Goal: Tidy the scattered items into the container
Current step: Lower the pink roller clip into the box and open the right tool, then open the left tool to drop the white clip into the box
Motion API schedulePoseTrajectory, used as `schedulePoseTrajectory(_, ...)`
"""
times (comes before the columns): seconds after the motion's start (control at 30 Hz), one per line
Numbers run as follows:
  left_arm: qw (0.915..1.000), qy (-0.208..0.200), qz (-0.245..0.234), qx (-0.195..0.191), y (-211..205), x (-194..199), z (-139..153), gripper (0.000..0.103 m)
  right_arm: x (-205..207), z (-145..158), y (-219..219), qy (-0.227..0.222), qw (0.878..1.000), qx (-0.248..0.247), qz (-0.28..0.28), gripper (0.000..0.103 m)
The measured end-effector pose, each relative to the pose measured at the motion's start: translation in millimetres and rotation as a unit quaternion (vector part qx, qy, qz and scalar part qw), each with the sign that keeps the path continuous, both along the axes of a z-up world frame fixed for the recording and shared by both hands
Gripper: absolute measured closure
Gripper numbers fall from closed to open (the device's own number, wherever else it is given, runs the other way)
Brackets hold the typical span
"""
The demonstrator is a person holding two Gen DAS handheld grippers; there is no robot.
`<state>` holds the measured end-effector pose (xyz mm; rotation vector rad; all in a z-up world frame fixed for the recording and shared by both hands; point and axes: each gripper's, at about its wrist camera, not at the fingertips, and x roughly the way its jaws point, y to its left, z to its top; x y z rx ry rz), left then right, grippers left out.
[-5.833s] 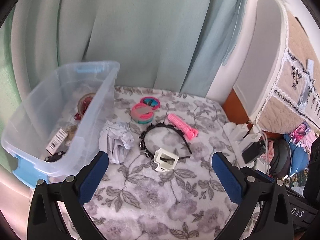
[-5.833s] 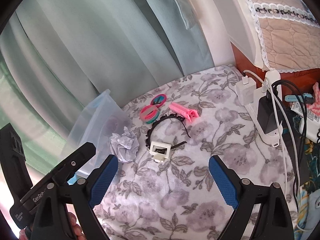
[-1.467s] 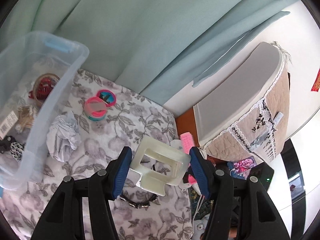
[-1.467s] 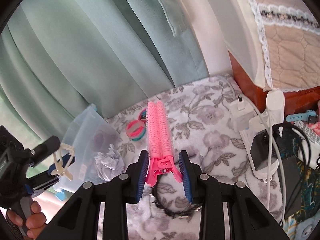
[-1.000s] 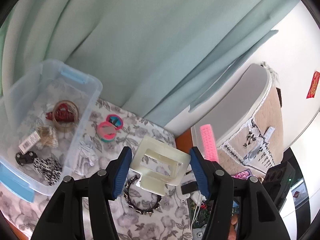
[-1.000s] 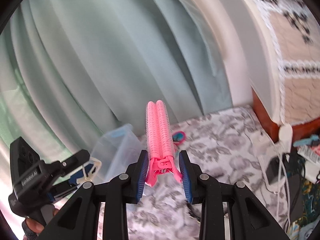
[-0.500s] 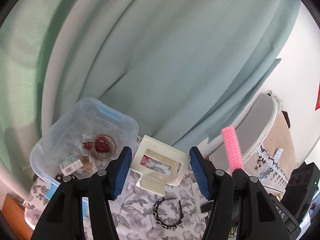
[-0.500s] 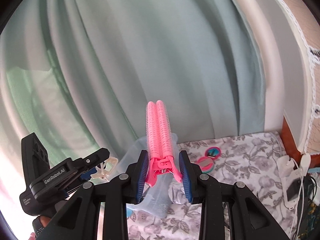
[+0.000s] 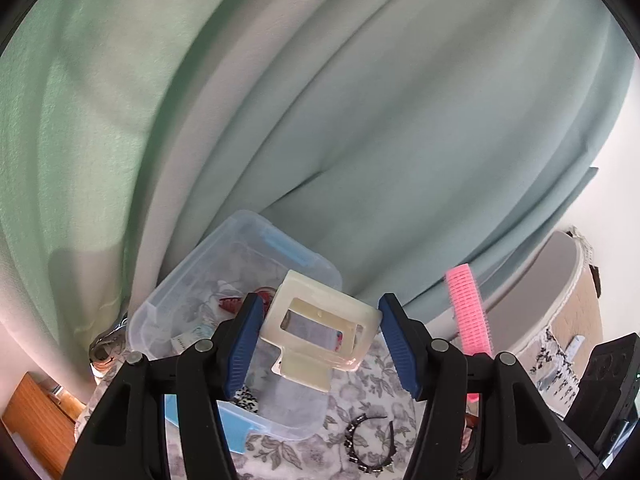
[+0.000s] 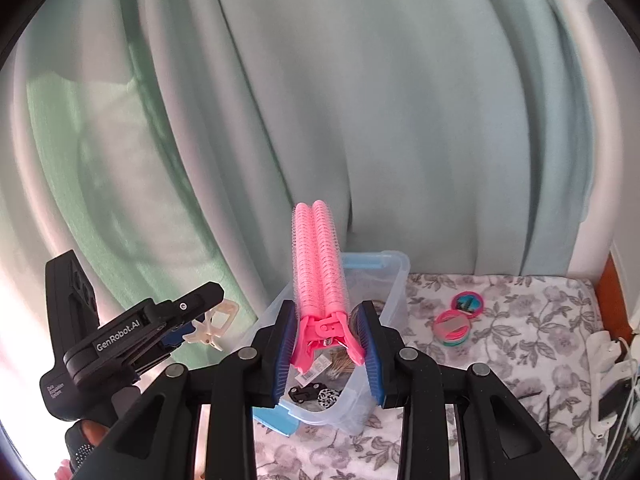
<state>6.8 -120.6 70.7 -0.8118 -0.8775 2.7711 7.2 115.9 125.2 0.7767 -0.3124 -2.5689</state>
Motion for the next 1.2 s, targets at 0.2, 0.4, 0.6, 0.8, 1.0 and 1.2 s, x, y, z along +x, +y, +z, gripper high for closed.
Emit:
schedulePoseTrajectory(0.2, 0.9997, -0.021, 0.007, 0.006, -11, -10, -18, 0.042, -11, -20, -31, -0.035, 0.999, 0.012, 0.025, 0.069)
schedulePoseTrajectory(0.4, 0.9989, -0.042, 0.015, 0.011, -22, -20, -36, 0.042, -25, -40, -51, -0.065, 0.997, 0.026, 0.041, 0.069)
schedulePoseTrajectory(0.6, 0.9977, -0.062, 0.021, 0.017, -31, -30, -54, 0.042, -36, -57, -63, -0.09, 0.994, 0.036, 0.052, 0.069)
schedulePoseTrajectory(0.8, 0.9966, -0.077, 0.022, 0.019, -35, -37, -60, 0.042, -43, -71, -70, -0.112, 0.991, 0.042, 0.055, 0.069)
schedulePoseTrajectory(1.0, 0.9955, -0.09, 0.026, 0.016, -40, -36, -64, 0.042, -49, -80, -74, -0.122, 0.99, 0.053, 0.056, 0.068)
schedulePoseTrajectory(1.2, 0.9955, -0.093, 0.016, 0.013, -38, -37, -63, 0.039, -52, -82, -77, -0.127, 0.988, 0.065, 0.057, 0.064)
